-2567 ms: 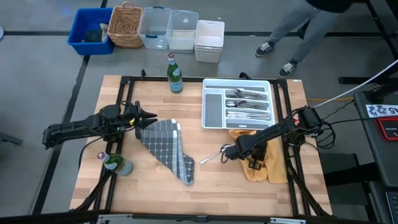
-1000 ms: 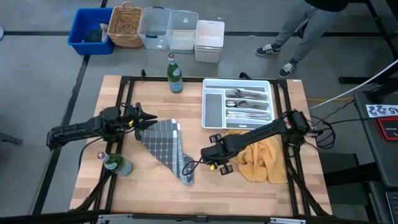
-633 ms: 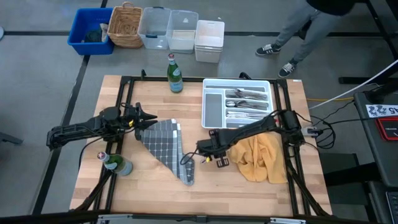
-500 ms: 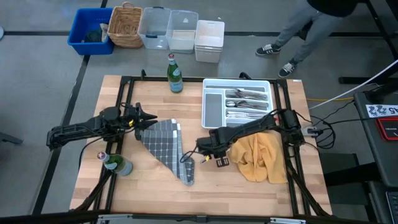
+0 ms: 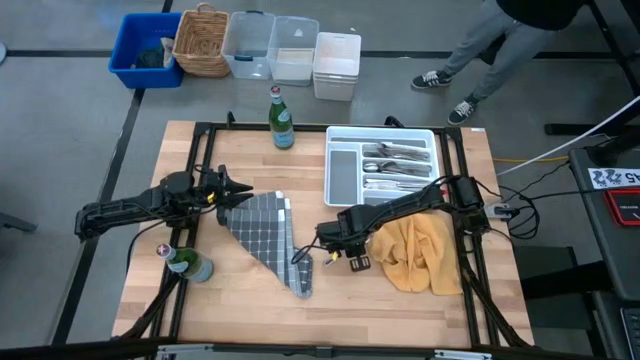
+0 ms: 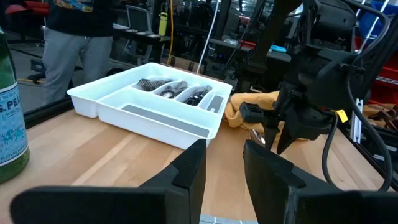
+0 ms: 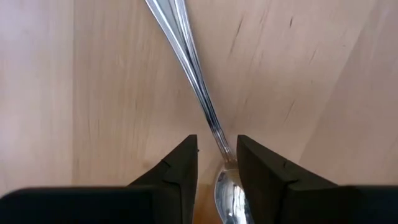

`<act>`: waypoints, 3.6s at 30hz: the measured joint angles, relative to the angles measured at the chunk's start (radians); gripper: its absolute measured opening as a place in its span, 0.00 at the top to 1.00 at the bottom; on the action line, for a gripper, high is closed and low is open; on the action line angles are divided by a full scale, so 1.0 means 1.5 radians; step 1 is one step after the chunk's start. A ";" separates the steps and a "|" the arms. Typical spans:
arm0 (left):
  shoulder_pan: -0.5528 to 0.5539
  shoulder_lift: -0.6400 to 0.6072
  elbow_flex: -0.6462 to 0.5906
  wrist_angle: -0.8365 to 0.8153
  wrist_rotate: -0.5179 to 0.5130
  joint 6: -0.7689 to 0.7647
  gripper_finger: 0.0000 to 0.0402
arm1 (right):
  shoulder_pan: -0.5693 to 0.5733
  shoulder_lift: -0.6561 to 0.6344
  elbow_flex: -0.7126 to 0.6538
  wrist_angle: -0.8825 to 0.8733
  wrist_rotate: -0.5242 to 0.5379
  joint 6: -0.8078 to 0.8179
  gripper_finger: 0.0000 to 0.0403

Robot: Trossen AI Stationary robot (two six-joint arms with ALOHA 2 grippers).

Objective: Sort silverware
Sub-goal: Put the silver spoon into the cutlery tray

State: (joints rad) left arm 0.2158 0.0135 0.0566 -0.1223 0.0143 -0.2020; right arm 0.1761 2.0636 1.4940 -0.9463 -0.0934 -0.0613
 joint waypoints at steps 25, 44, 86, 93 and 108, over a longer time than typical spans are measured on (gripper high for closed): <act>0.000 0.000 0.000 0.000 0.001 0.000 0.76 | -0.002 0.030 0.009 -0.003 -0.004 0.127 0.97; 0.000 0.000 0.000 0.000 0.001 -0.023 0.76 | -0.004 0.023 0.196 -0.164 -0.035 0.256 0.98; -0.011 0.099 -0.002 0.304 -0.106 -0.271 0.76 | -0.155 0.022 0.327 0.523 0.387 0.453 0.97; -0.030 0.226 0.003 0.459 -0.158 -0.202 0.76 | -0.163 0.022 0.327 0.541 0.402 0.454 0.98; -0.050 0.465 0.118 0.545 -0.225 -0.068 0.76 | -0.163 0.022 0.327 0.562 0.419 0.454 0.97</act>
State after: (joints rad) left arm 0.1413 0.7107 0.2336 0.6953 -0.3232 -0.3037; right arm -0.0681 2.0964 1.9850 -0.1036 0.5348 0.6193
